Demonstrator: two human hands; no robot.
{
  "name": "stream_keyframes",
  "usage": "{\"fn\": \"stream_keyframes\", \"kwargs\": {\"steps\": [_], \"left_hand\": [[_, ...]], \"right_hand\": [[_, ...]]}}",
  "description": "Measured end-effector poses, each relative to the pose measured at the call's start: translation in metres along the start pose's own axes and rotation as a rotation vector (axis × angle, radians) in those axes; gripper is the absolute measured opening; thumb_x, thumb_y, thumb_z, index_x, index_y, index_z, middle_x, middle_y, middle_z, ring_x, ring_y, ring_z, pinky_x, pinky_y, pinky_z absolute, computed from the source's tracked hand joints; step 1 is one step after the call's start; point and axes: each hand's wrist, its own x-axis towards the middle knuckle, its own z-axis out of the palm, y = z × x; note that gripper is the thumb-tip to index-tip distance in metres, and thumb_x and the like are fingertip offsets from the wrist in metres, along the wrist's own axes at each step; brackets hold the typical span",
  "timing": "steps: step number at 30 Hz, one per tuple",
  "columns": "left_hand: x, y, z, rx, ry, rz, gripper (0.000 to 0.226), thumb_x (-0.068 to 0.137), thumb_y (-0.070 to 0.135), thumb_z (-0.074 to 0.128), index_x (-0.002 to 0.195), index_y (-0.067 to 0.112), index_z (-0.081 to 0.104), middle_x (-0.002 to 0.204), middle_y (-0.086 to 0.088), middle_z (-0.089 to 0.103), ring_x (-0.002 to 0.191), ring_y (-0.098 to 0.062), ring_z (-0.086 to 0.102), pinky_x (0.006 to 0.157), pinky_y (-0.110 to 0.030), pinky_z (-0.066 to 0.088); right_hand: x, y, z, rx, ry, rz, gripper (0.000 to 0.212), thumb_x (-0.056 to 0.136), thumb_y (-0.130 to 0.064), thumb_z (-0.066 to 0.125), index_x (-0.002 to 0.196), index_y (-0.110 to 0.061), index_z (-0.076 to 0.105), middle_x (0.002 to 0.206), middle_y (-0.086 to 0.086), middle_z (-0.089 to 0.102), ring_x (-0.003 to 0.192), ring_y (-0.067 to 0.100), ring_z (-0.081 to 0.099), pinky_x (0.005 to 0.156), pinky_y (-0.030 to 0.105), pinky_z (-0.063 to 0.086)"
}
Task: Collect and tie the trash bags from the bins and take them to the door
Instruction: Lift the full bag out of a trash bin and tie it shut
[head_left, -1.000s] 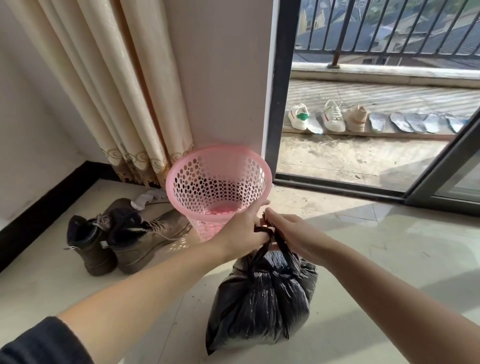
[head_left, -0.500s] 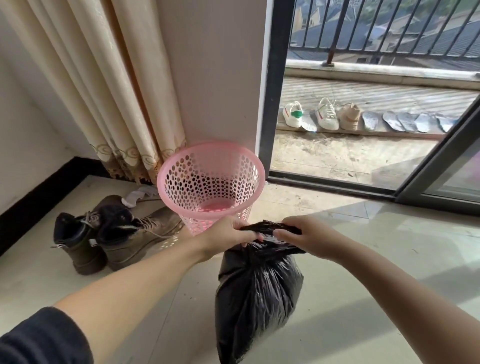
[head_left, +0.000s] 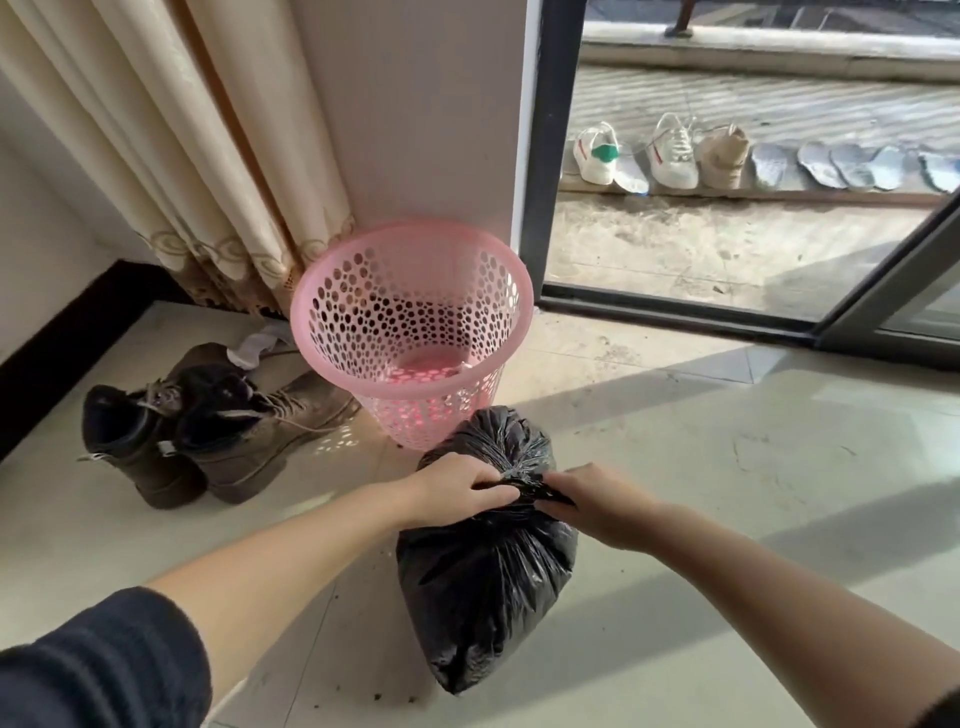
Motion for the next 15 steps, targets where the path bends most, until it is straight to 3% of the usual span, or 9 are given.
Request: {"fn": "stream_keyframes", "kwargs": {"steps": [7,11,15], "left_hand": [[-0.042,0.061,-0.005,-0.124,-0.111,-0.132,0.046,0.095,0.039,0.049,0.056,0.02,0.034,0.054,0.006,0.037,0.051,-0.007,0.034,0.053,-0.025,0.025],[-0.08,0.12,-0.04,-0.127,-0.126,-0.101,0.04,0.095,0.038,0.05,0.06,0.02,0.042,0.057,0.007,0.043,0.062,-0.014,0.043,0.058,-0.03,0.027],[-0.114,0.186,-0.102,-0.102,-0.158,-0.087,0.038,0.094,0.038,0.05,0.063,0.018,0.043,0.059,0.008,0.043,0.065,-0.016,0.042,0.055,-0.029,0.026]], "right_hand": [[-0.064,-0.033,-0.042,0.074,-0.087,0.115,0.032,0.096,-0.035,0.044,0.118,-0.014,0.057,0.104,0.01,0.068,0.097,0.032,0.061,0.075,0.037,0.042],[-0.109,-0.057,-0.108,0.081,-0.121,0.151,0.031,0.097,-0.036,0.043,0.105,-0.01,0.058,0.099,0.012,0.067,0.093,0.032,0.061,0.068,0.035,0.037],[-0.147,-0.09,-0.19,0.09,-0.124,0.154,0.032,0.096,-0.037,0.043,0.112,-0.013,0.059,0.102,0.008,0.068,0.095,0.029,0.061,0.076,0.037,0.044]]}}
